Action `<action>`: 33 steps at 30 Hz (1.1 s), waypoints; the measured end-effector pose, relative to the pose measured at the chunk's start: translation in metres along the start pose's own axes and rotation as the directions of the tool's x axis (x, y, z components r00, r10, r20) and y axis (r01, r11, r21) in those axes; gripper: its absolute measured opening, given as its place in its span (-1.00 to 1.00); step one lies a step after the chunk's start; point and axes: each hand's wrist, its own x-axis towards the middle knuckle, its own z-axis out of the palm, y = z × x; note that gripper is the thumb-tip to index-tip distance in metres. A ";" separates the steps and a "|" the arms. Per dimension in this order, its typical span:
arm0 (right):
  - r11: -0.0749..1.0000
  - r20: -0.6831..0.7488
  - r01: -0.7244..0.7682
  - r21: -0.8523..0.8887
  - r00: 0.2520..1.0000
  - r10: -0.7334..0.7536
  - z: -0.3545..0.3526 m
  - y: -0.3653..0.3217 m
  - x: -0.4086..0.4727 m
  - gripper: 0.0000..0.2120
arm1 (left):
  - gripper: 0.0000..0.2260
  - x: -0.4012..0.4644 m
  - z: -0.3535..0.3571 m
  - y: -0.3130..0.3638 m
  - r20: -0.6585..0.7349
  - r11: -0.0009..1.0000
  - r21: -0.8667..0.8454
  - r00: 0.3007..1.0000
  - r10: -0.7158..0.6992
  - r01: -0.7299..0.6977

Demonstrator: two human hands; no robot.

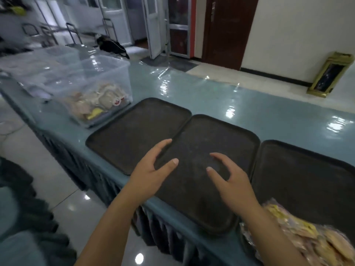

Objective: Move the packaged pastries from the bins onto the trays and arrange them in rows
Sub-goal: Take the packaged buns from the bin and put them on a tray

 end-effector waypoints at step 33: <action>0.949 0.158 0.253 0.189 0.946 -0.283 0.427 -0.202 0.327 -0.56 | -0.51 0.213 -0.452 -0.171 -0.252 0.918 0.382 0.968 -0.008 0.107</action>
